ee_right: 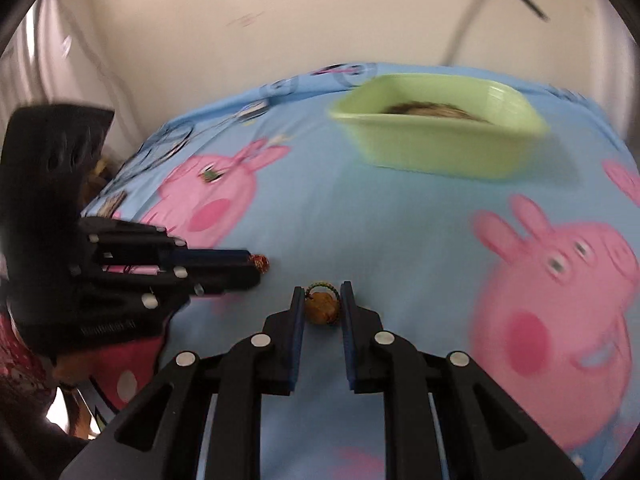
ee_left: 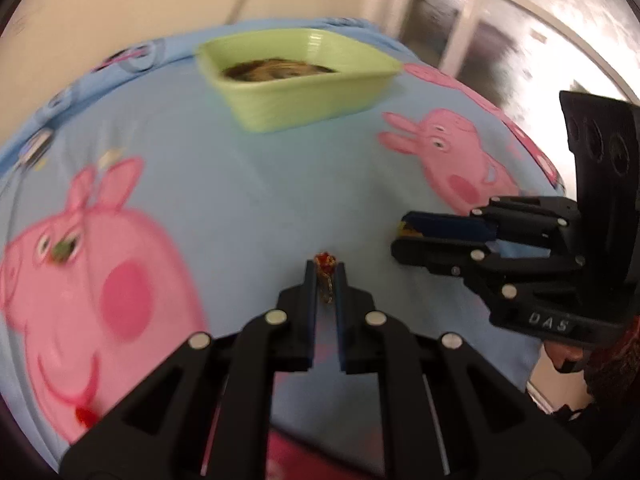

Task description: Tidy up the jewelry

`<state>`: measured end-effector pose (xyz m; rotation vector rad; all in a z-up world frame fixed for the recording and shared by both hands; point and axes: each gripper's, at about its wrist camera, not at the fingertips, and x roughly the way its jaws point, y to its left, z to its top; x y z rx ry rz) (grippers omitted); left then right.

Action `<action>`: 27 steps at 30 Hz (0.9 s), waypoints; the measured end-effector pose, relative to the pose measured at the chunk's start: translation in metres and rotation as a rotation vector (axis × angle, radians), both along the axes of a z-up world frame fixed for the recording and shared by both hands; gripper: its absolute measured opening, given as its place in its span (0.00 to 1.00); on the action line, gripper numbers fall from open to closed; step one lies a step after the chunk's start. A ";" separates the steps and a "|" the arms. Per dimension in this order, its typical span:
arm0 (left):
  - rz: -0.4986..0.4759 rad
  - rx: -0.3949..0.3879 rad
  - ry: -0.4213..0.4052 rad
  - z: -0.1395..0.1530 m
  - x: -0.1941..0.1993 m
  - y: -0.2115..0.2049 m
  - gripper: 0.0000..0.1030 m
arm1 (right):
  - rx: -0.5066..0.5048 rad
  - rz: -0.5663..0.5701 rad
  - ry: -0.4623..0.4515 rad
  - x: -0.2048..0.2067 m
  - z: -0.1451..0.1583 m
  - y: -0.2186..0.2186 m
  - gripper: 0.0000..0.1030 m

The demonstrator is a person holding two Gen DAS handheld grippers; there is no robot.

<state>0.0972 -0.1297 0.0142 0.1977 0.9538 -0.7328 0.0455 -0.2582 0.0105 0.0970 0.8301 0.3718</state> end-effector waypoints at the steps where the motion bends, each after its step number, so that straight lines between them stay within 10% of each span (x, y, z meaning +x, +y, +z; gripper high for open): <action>1: -0.008 -0.011 0.006 0.005 0.004 -0.006 0.08 | 0.011 -0.016 -0.002 0.000 0.002 -0.007 0.00; 12: 0.079 -0.164 -0.054 0.076 0.076 -0.025 0.07 | 0.140 -0.152 -0.193 0.050 0.065 -0.060 0.00; 19: 0.206 -0.056 -0.128 0.065 0.117 -0.048 0.08 | 0.150 -0.194 -0.228 0.084 0.067 -0.067 0.00; 21: 0.250 0.006 -0.153 0.052 0.125 -0.057 0.22 | 0.095 -0.221 -0.251 0.095 0.060 -0.062 0.01; 23: 0.281 0.029 -0.144 0.044 0.129 -0.059 0.36 | 0.037 -0.261 -0.251 0.104 0.052 -0.058 0.29; 27: 0.310 0.051 -0.189 0.039 0.116 -0.054 0.40 | 0.065 -0.279 -0.296 0.087 0.053 -0.059 0.34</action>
